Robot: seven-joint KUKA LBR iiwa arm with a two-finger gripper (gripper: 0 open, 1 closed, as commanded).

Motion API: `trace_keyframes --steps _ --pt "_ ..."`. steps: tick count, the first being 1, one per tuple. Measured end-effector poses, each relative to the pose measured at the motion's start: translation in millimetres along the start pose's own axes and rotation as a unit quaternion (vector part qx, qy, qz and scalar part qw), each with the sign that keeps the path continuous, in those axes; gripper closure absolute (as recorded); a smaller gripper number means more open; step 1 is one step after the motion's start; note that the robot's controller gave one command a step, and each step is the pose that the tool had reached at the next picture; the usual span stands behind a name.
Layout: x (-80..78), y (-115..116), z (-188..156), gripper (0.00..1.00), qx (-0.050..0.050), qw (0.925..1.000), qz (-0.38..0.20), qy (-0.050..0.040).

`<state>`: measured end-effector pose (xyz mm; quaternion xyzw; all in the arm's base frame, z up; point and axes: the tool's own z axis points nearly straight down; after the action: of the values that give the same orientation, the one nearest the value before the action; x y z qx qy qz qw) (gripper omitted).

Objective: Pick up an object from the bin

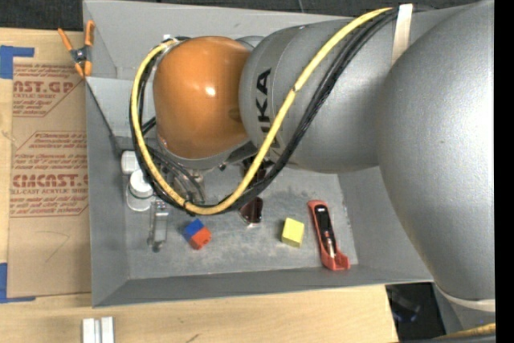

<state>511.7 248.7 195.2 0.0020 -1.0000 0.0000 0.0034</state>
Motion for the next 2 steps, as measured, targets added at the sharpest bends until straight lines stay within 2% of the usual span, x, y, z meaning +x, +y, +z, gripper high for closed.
trace_keyframes --steps 1,2 --pt "-2.1 -1.5 -4.7 0.00 -0.001 1.0000 0.002 -0.0036" --pt "-32.9 -5.8 67.4 0.00 -0.002 0.9992 0.040 -0.0042"
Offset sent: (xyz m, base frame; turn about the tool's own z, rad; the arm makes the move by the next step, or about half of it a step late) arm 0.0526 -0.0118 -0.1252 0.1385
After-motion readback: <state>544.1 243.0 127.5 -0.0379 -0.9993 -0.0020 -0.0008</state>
